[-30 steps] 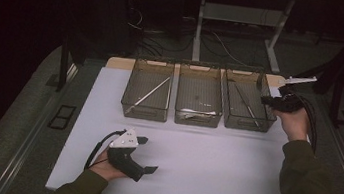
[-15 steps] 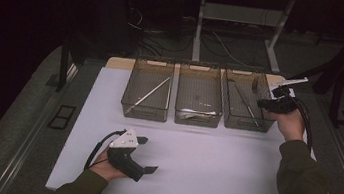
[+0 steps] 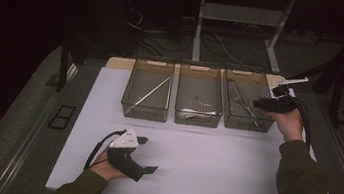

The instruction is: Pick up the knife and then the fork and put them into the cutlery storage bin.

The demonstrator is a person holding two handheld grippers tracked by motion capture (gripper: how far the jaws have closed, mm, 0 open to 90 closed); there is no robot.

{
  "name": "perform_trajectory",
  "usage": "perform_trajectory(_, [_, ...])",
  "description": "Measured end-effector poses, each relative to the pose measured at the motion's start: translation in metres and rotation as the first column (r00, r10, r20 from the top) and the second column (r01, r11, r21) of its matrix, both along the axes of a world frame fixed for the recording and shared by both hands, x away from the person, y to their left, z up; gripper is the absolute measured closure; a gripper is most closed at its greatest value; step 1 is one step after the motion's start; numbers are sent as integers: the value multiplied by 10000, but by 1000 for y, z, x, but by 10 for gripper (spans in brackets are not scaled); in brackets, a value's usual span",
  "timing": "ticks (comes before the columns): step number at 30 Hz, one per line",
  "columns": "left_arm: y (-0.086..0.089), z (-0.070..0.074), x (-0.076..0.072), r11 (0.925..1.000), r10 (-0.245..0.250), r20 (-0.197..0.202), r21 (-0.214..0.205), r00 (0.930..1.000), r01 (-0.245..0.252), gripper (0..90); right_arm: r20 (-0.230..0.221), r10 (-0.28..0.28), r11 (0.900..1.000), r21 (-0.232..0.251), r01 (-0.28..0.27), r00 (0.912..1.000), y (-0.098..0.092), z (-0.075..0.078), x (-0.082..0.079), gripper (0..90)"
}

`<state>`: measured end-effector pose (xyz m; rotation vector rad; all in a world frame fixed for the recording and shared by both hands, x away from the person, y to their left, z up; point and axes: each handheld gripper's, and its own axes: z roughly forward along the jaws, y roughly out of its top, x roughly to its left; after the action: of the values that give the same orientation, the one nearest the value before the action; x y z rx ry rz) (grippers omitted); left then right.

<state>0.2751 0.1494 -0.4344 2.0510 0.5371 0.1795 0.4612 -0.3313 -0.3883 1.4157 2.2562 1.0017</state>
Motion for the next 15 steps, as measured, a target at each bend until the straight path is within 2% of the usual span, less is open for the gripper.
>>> perform_trajectory(3, [0, 0, 0, 10000, -4, 0, 11, 10000, 4, 0, -50, 21, 9997, 240, -20, 10000, 0, 2, -2, 519])
perform_trajectory(8, [0, 0, 1, 10000, 61, -55, -8, 10000, -61, 0, 76, 37, 9984, 572, -41, 10000, 1, 7, -6, 483])
perform_trajectory(15, [0, 0, 1, 10000, 70, -41, 35, 10000, -70, 0, 82, 366, 9946, 973, -372, 9993, 5, 13, -17, 388])
